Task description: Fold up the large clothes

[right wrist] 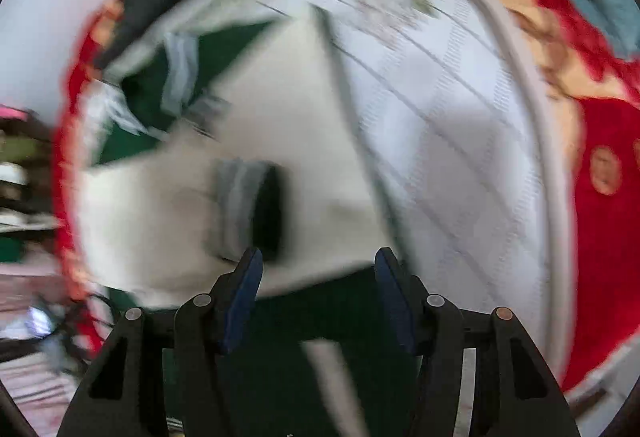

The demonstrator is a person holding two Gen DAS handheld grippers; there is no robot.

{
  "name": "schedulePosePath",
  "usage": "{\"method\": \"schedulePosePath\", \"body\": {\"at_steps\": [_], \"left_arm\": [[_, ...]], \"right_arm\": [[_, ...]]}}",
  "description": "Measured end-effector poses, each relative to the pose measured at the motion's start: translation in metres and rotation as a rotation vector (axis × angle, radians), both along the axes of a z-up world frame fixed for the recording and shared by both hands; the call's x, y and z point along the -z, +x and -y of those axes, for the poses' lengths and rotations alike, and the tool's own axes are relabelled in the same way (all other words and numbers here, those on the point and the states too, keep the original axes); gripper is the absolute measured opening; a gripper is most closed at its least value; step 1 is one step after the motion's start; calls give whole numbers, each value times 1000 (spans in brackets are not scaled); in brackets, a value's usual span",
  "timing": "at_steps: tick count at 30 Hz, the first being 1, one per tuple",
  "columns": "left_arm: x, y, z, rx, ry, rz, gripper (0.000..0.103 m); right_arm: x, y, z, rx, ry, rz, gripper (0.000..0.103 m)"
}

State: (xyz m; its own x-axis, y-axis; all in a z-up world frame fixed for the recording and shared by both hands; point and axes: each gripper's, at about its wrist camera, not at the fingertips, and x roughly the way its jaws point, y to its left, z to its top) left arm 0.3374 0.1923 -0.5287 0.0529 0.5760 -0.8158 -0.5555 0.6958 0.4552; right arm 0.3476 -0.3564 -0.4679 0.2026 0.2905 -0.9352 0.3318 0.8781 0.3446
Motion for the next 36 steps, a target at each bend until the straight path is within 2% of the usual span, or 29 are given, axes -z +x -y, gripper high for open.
{"method": "schedulePosePath", "body": {"at_steps": [2, 5, 6, 7, 10, 13, 14, 15, 16, 19, 21, 23, 27, 29, 30, 31, 33, 36], "left_arm": [[5, 2, 6, 8, 11, -9, 103], [37, 22, -1, 23, 10, -46, 103], [42, 26, -2, 28, 20, -55, 103], [55, 38, -2, 37, 43, -76, 103], [70, 56, -7, 36, 79, -105, 103], [58, 61, -7, 43, 86, -85, 103], [52, 59, -4, 50, 87, -76, 103], [46, 55, -1, 56, 86, -63, 103], [39, 51, 2, 64, 85, -57, 103], [16, 34, 11, 73, 59, -32, 103], [-4, 22, 20, 81, 44, -5, 103], [-18, 16, 29, 89, 15, 27, 103], [-42, 9, 58, 130, -19, 76, 103], [-54, 6, 79, 159, -47, 103, 103], [-59, 5, 88, 172, -56, 111, 103], [-65, 4, 100, 188, -62, 119, 103], [-76, 0, 124, 217, -69, 136, 103], [-92, -6, 163, 256, -73, 148, 103]], "right_arm": [[2, 21, -4, -24, 112, 37, 61], [34, 43, -23, -22, 250, 6, 61], [52, 49, -28, -15, 262, -35, 68], [66, 48, -32, -9, 253, -62, 69], [93, 56, -41, -9, 246, -121, 69], [98, 59, -51, -25, 225, -123, 66], [95, 59, -54, -27, 228, -100, 56], [93, 62, -58, -33, 235, -86, 12], [89, 63, -62, -38, 210, -78, 3], [69, 66, -60, -11, 112, -9, 2], [50, 70, -48, 18, 44, 43, 2], [49, 79, -36, 20, 2, 38, 2], [71, 91, -21, -8, 80, -65, 3], [63, 90, -24, -67, 24, -47, 15], [54, 85, -28, -102, -14, -23, 26], [45, 78, -28, -127, -18, 1, 41], [28, 57, -21, -153, -14, 37, 57], [4, 27, -7, -192, -6, 81, 58]]}}
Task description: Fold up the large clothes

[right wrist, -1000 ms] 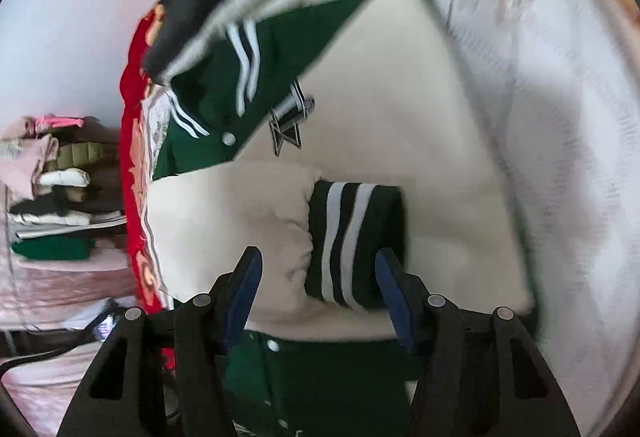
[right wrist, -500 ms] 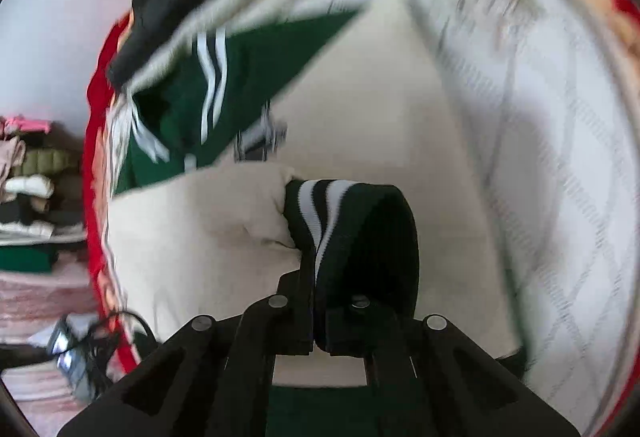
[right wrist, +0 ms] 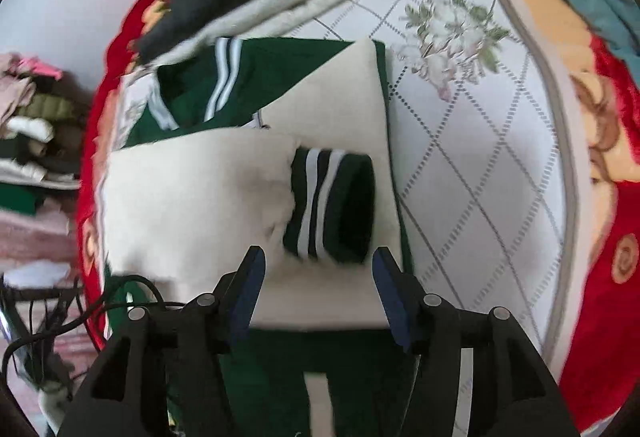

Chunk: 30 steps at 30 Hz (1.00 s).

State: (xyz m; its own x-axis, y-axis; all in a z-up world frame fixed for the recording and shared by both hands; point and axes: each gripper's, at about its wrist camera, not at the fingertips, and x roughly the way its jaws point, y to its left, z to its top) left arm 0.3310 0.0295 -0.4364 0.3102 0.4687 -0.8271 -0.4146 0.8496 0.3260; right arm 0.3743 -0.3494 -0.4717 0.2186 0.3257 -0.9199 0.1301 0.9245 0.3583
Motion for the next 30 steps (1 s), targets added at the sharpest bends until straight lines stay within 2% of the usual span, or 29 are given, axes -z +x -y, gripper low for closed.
{"method": "schedulePosePath", "body": {"at_steps": [2, 4, 8, 12, 14, 15, 16, 20, 23, 26, 28, 30], "left_arm": [[-12, -8, 28, 14, 1, 9, 103], [-21, -15, 46, 18, 6, 15, 103], [-34, -41, 104, 16, 28, 10, 103], [-24, -68, 163, 33, 45, -45, 103], [-7, -86, 197, 55, 55, -95, 103], [2, -94, 210, 67, 57, -117, 103], [18, -105, 230, 90, 57, -155, 103], [65, -140, 292, 195, 63, -267, 103], [105, -165, 339, 303, 83, -357, 103], [132, -176, 363, 356, 116, -415, 103], [148, -173, 366, 347, 149, -449, 103], [153, -165, 360, 320, 156, -448, 103]], "right_arm": [[-14, -17, 14, -21, 6, 13, 59], [-26, -35, 31, -45, 7, 19, 72], [-39, -69, 72, -112, -30, 25, 74], [-24, -89, 115, -148, -56, -20, 76], [-10, -96, 140, -172, -45, -42, 85], [0, -98, 152, -188, -20, -56, 92], [10, -98, 164, -191, 29, -68, 93], [63, -97, 225, -119, 335, -80, 93], [97, -89, 256, -84, 441, -92, 93], [129, -69, 267, -84, 556, -121, 93], [138, -56, 263, -103, 623, -133, 93], [141, -39, 249, -136, 656, -146, 93]]}}
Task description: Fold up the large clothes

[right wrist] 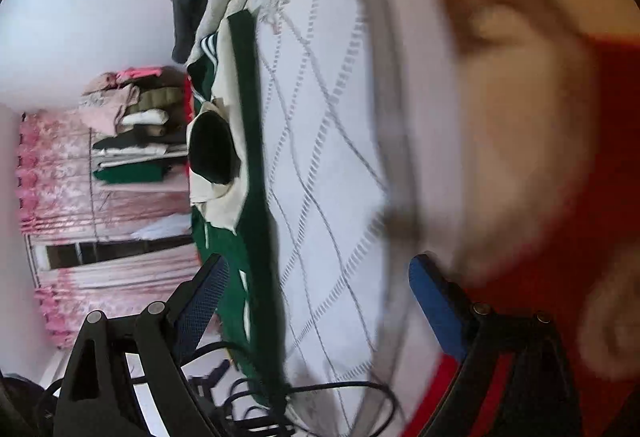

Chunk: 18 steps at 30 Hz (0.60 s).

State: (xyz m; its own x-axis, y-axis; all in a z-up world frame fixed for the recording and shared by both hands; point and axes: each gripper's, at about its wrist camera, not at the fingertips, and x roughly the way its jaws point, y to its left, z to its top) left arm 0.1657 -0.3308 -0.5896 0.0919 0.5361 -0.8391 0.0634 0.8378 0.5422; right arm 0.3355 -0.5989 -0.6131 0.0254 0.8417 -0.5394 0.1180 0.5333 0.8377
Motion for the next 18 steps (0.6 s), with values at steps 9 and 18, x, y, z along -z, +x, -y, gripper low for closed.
{"method": "schedulePosePath", "body": {"at_steps": [9, 18], "left_arm": [[3, 39, -57, -142, 29, 30, 103], [-23, 28, -62, -131, -166, 81, 11]], "right_arm": [[-3, 73, -87, -110, 56, 19, 93], [14, 120, -174, -180, 42, -65, 86]]}}
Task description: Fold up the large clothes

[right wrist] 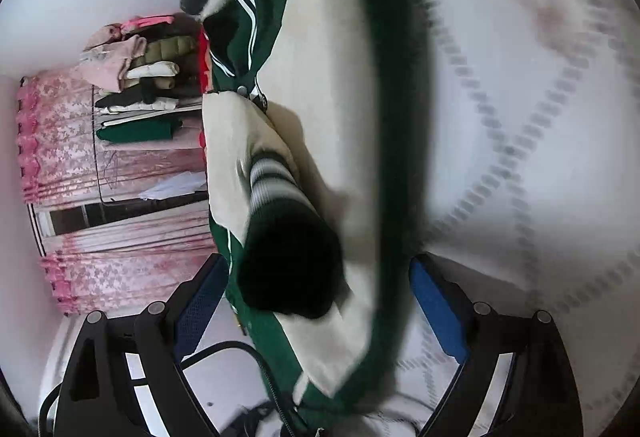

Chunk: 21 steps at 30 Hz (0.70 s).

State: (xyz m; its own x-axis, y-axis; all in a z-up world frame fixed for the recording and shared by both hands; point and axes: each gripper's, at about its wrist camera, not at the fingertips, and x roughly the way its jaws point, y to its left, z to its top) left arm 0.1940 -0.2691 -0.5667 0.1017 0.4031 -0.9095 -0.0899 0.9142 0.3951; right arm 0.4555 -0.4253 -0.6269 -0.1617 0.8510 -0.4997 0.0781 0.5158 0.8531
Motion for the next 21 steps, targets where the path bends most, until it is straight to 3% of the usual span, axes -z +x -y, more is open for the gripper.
{"method": "schedulePosePath", "body": {"at_steps": [2, 3, 4, 7, 11, 17, 21], "left_arm": [[-16, -2, 0, 6, -18, 35, 8], [-22, -3, 0, 6, -27, 50, 7], [-29, -3, -1, 6, -37, 62, 7], [-57, -6, -21, -9, -76, 106, 6], [-97, -5, -56, -20, -110, 179, 5], [-141, 0, -145, -84, -196, 254, 5], [-147, 10, -216, -154, -250, 281, 5]], "right_arm": [[2, 5, -18, -21, -18, -6, 59], [4, 7, -28, -31, -64, -4, 25], [4, 7, -33, -29, -61, -10, 19], [-15, 5, -44, 16, -51, -4, 15], [-71, 1, -56, 70, -36, 26, 15], [-153, 20, -139, 74, -97, 109, 14], [-179, 35, -216, 51, -165, 130, 15]]}}
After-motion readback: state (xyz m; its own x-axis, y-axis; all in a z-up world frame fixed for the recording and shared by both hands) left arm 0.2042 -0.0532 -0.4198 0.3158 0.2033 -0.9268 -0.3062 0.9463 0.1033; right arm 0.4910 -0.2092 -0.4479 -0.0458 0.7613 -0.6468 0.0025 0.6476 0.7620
